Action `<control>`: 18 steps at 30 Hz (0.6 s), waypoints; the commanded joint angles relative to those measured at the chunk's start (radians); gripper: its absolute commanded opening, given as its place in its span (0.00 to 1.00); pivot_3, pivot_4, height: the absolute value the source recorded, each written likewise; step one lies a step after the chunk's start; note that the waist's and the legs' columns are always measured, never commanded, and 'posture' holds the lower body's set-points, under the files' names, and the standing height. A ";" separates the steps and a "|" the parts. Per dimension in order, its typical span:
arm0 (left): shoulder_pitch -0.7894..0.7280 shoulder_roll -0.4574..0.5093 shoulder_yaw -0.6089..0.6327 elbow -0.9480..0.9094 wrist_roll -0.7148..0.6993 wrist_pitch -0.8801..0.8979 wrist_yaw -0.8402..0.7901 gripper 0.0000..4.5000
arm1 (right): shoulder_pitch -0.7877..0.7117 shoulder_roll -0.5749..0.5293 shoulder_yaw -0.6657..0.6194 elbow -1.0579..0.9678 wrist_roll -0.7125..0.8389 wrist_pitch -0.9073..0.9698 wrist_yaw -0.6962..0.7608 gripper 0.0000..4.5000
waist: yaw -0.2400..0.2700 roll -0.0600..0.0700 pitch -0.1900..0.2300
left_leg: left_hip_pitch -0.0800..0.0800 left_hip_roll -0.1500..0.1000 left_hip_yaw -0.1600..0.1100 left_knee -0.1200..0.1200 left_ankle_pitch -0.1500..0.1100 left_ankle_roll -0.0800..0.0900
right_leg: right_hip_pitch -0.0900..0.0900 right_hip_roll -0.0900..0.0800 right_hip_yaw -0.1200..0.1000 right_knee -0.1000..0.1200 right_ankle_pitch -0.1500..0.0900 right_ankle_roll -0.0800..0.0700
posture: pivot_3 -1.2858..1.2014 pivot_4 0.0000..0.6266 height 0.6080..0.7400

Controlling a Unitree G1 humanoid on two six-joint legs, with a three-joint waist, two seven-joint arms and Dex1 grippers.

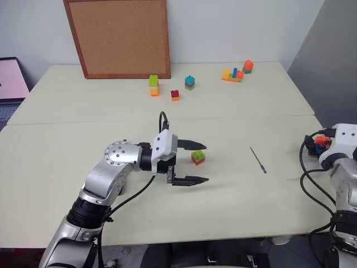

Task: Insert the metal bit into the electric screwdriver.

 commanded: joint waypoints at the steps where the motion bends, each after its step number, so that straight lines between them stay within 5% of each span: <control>1: 0.005 0.040 0.046 -0.005 0.006 -0.017 -0.003 1.00 | 0.047 -0.057 -0.036 -0.215 0.040 0.002 0.050 0.99 | 0.000 0.000 0.000 | 0.000 0.000 0.000 0.000 0.000 0.000 | -0.001 0.000 0.000 0.000 0.000 0.000 | 0.52 0.24 1.00; 6: 0.050 0.200 0.130 0.017 0.008 -0.011 -0.053 1.00 | 0.174 -0.175 0.075 -0.519 0.216 0.042 0.340 0.99 | -0.007 0.002 0.001 | 0.000 0.001 -0.002 -0.002 0.000 0.000 | -0.002 0.001 0.002 0.000 0.000 0.000 | 0.52 0.24 1.00; 12: 0.112 0.329 0.175 0.054 0.051 -0.069 -0.103 1.00 | 0.172 -0.256 0.334 -0.627 0.257 0.093 0.483 0.99 | -0.002 0.001 0.001 | 0.001 0.002 -0.003 -0.001 0.000 0.000 | -0.002 0.003 -0.002 0.000 0.000 0.000 | 0.52 0.24 1.00; 18: 0.189 0.339 0.203 -0.036 0.027 -0.044 -0.068 1.00 | 0.017 -0.024 0.649 -0.504 0.106 0.129 0.300 0.99 | -0.003 -0.001 0.001 | -0.001 0.001 -0.003 -0.001 0.000 0.000 | -0.003 0.000 -0.002 0.000 0.000 0.000 | 0.52 0.24 1.00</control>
